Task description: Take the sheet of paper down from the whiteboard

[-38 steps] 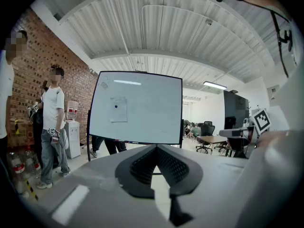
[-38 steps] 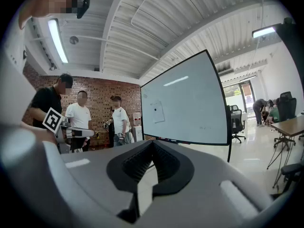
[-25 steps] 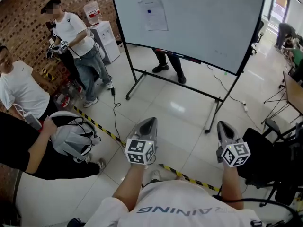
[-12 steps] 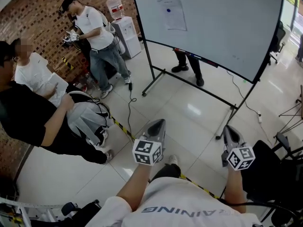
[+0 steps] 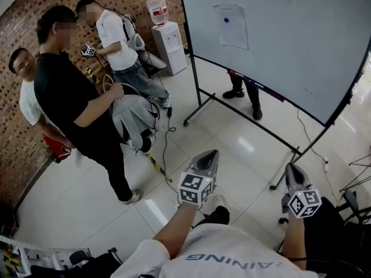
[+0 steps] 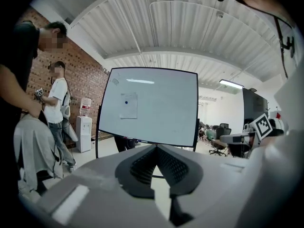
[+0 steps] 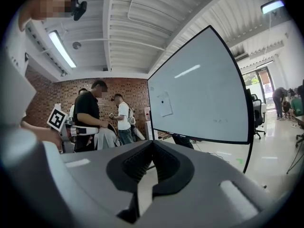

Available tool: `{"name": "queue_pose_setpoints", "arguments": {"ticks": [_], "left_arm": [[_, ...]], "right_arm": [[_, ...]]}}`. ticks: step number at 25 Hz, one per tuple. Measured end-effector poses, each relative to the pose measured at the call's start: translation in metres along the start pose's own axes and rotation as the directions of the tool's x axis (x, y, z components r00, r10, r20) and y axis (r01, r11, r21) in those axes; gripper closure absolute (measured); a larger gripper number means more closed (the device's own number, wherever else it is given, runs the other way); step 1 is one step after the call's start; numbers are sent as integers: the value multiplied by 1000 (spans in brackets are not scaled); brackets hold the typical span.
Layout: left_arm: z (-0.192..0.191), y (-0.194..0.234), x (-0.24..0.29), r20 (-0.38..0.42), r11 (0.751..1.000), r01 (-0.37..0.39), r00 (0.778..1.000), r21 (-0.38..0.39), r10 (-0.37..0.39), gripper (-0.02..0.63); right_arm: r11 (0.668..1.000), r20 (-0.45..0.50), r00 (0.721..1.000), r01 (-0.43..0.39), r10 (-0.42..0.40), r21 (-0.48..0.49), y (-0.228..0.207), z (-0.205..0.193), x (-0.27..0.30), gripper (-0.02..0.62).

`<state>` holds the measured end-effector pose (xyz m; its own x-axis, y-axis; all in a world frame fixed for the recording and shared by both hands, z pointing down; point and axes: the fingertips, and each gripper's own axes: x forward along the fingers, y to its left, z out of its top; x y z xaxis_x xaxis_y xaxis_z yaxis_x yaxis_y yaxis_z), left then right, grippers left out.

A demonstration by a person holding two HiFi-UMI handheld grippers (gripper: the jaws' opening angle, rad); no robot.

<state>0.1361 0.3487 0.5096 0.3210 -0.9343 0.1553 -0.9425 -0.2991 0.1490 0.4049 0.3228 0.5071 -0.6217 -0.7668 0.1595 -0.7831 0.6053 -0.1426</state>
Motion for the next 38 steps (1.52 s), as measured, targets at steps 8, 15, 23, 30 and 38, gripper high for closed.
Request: {"name": "queue_pose_setpoints", "arguments": {"ticks": [8, 15, 23, 30, 38], "left_arm": [[28, 102, 69, 34, 996, -82, 996, -25, 83, 603], [54, 201, 100, 39, 984, -175, 984, -28, 176, 603], [65, 264, 126, 34, 964, -258, 965, -64, 260, 603], [88, 325, 182, 46, 957, -283, 957, -62, 286, 603], [148, 381, 299, 84, 962, -273, 958, -26, 274, 603]], "right_arm": [[996, -26, 997, -79, 78, -51, -11, 38, 145, 589], [976, -17, 984, -177, 176, -123, 9, 82, 276, 588], [955, -36, 963, -271, 269, -123, 19, 100, 374, 588], [943, 2, 950, -309, 312, -122, 9, 128, 467, 588], [933, 58, 939, -328, 339, -146, -33, 196, 573, 588]]}}
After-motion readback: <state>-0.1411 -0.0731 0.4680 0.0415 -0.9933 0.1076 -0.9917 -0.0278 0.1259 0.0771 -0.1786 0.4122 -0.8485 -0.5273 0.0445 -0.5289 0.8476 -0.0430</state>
